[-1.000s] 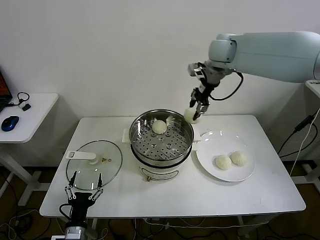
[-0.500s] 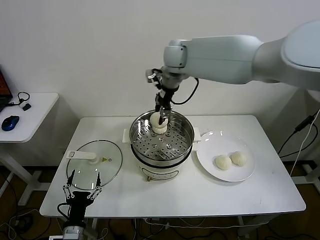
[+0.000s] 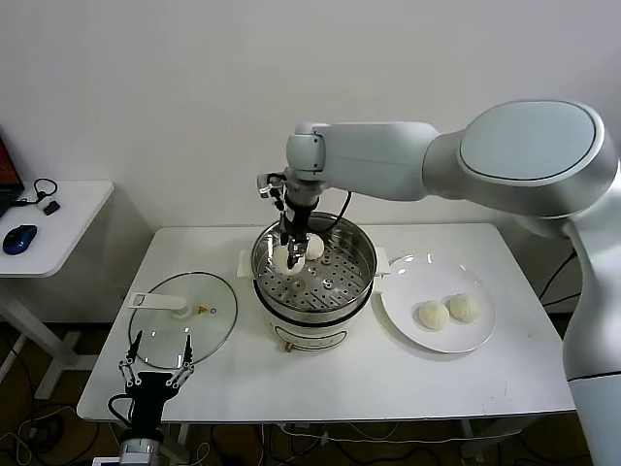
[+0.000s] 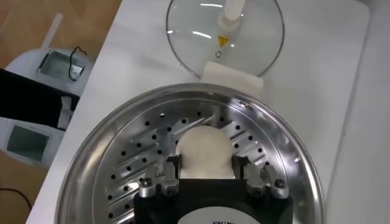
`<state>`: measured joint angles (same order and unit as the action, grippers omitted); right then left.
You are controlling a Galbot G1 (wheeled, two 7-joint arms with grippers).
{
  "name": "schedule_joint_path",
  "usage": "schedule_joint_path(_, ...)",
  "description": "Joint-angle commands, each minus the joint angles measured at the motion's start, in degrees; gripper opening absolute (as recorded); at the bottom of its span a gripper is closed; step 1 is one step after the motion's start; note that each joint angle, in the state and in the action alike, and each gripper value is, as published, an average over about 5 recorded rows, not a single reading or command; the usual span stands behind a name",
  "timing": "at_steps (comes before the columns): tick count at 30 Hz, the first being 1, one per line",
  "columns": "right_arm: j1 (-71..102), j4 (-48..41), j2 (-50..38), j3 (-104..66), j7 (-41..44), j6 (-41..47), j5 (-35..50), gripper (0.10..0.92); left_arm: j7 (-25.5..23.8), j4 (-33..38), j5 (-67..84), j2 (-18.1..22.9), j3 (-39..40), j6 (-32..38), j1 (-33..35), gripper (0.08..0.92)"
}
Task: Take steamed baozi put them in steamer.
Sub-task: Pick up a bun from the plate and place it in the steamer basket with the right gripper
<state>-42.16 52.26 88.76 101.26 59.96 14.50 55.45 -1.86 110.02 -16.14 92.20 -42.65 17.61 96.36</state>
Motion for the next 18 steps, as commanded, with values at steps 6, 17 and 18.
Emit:
schedule_joint_path(6, 5.8, -5.0, 1.7, -2.0, 0.2, -0.2, -3.4, 0.568, 0.0, -0.4, 0.0, 2.8, -0.1, -0.1, -0.3, 0.823)
schedule_joint_path(17, 5.5, -6.5, 1.8, -3.6, -0.3, -1.1, -5.2, 0.739, 0.2, -0.4, 0.0, 2.8, -0.2, 0.0, -0.4, 0.823)
schedule_joint_path(18, 4.6, -6.2, 1.5, -3.6, 0.1, -1.2, -5.0, 0.768, 0.2, -0.3, 0.0, 2.8, -0.3, -0.1, -0.3, 0.823)
